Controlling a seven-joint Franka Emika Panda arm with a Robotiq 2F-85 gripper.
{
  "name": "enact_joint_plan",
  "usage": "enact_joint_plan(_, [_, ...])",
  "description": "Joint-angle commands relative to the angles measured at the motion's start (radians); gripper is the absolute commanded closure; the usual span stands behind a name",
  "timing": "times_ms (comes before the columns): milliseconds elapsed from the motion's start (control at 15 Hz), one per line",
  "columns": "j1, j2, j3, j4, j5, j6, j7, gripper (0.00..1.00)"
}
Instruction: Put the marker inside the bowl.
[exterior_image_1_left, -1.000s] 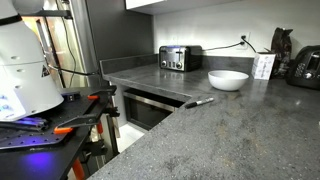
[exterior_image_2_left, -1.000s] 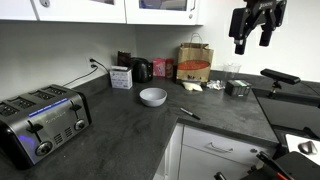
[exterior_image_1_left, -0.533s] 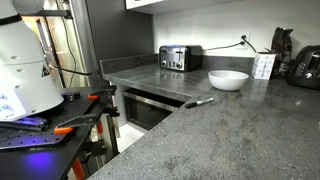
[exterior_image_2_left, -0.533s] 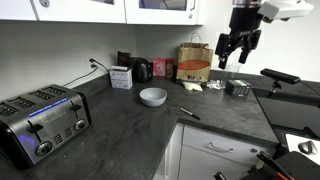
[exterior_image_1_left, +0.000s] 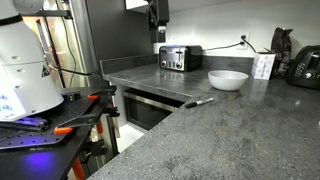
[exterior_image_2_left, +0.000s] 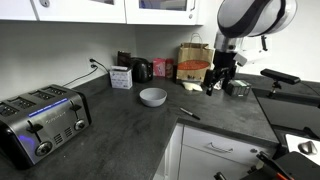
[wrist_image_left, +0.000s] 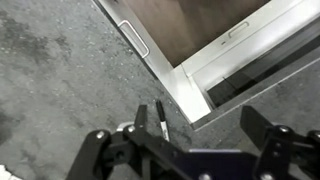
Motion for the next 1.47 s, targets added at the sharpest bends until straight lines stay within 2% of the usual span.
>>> enact_joint_plan(0, [0.001, 0.149, -0.005, 0.044, 0.013, 0.088, -0.044, 0.00])
enact_joint_plan(200, [-0.008, 0.286, 0.005, 0.088, 0.005, 0.164, -0.039, 0.00])
enact_joint_plan(600, [-0.022, 0.545, 0.024, 0.232, -0.030, 0.244, -0.022, 0.00])
enact_joint_plan(733, [-0.029, 0.613, 0.021, 0.286, -0.050, 0.257, -0.019, 0.00])
enact_joint_plan(1000, [-0.063, 0.711, 0.043, 0.388, -0.023, 0.260, -0.044, 0.00])
enact_joint_plan(1333, [-0.083, 0.784, 0.066, 0.453, -0.035, 0.244, -0.089, 0.09])
enact_joint_plan(1400, [-0.087, 0.794, 0.072, 0.459, -0.033, 0.246, -0.095, 0.15])
